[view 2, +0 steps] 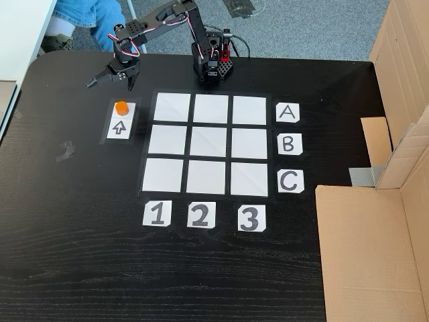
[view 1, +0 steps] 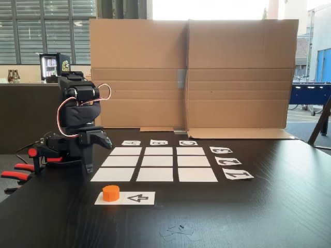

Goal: Pick up the round, orange token and place it in the grid on square B1.

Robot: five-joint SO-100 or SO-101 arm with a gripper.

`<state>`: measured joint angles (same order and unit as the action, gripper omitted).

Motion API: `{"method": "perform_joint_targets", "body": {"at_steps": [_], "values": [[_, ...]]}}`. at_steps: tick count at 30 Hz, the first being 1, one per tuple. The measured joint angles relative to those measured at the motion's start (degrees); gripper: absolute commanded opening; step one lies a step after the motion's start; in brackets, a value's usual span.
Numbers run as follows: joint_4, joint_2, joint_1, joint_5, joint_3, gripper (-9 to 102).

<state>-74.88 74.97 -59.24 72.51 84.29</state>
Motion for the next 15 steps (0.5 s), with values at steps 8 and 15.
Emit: {"method": "perform_joint_targets", "body": {"at_steps": [8,15], "values": [[0.2,-5.0,1.0,-2.9,-2.5,85],[0.2,-8.9,1.0,-6.4,-7.5,86]]}}
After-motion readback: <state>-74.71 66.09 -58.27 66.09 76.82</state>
